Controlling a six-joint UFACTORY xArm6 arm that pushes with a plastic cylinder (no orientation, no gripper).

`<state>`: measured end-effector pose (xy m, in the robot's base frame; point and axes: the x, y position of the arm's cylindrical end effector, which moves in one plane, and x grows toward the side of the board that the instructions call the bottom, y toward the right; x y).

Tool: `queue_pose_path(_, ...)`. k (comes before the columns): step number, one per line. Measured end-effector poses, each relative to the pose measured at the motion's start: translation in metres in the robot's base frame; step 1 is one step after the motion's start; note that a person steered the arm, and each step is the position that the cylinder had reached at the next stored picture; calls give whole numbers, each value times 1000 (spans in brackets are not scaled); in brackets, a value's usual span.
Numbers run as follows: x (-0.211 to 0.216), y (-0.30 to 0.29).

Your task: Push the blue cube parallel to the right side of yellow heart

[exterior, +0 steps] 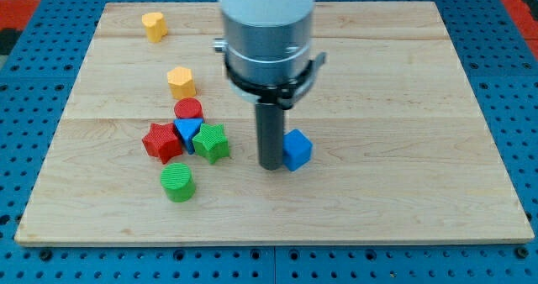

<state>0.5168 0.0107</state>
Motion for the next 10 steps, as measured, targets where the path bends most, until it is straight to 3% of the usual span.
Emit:
queue_pose_path(2,9,51)
queue_pose_path(4,-12,61)
queue_pose_path(9,-172,52)
queue_pose_path(10,-192,18)
